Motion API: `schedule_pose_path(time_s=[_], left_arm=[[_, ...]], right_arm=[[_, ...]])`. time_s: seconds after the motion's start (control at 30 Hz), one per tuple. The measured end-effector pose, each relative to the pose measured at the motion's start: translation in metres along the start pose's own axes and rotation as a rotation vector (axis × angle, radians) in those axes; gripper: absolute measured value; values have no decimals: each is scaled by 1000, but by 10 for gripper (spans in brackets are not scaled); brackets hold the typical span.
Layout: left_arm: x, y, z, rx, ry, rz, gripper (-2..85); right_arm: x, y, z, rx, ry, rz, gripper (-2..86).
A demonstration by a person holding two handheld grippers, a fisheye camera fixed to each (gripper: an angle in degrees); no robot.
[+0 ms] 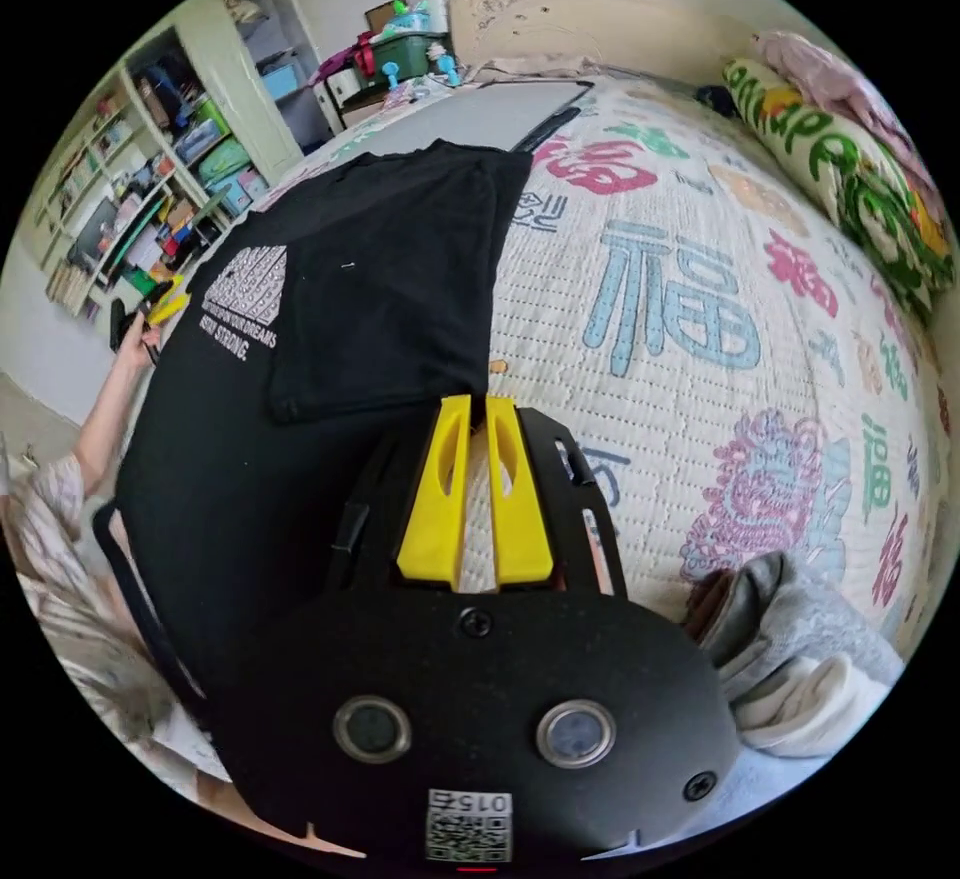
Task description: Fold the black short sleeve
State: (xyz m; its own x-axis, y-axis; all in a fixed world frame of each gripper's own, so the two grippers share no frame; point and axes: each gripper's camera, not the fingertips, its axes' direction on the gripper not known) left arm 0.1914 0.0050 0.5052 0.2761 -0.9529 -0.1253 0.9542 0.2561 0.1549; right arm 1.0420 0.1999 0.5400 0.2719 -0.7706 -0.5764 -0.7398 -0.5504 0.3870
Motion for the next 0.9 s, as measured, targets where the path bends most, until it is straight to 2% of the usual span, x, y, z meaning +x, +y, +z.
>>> schedule_pose_path(time_s=[0.07, 0.13, 0.2, 0.3, 0.4, 0.53, 0.6, 0.77, 0.9], left_arm=[[-31, 15, 3, 5, 42, -33, 92], [-82, 41, 5, 20, 263, -54, 39], [-115, 65, 1, 73, 392, -91, 12], [-135, 91, 2, 67, 408, -110, 0], [-155, 124, 16, 27, 509, -188, -4], [-168, 150, 20, 30, 497, -186, -5], [-169, 159, 22, 26, 498, -175, -5], [-171, 178, 28, 29, 514, -177, -3], [-157, 187, 31, 34, 486, -154, 1]], right_arm=[[27, 3, -5, -93, -63, 106, 31], [22, 10, -23, -62, 42, 127, 34], [5, 7, -41, 3, 122, 123, 36], [-58, -27, -47, 169, 58, -8, 39], [-146, -92, 2, 230, -69, -206, 45], [-270, -196, 154, 75, -407, -351, 68], [-322, -230, 227, -3, -432, -365, 87], [-439, -276, 422, -125, -138, -433, 136], [-428, -297, 529, -210, 64, -322, 128]])
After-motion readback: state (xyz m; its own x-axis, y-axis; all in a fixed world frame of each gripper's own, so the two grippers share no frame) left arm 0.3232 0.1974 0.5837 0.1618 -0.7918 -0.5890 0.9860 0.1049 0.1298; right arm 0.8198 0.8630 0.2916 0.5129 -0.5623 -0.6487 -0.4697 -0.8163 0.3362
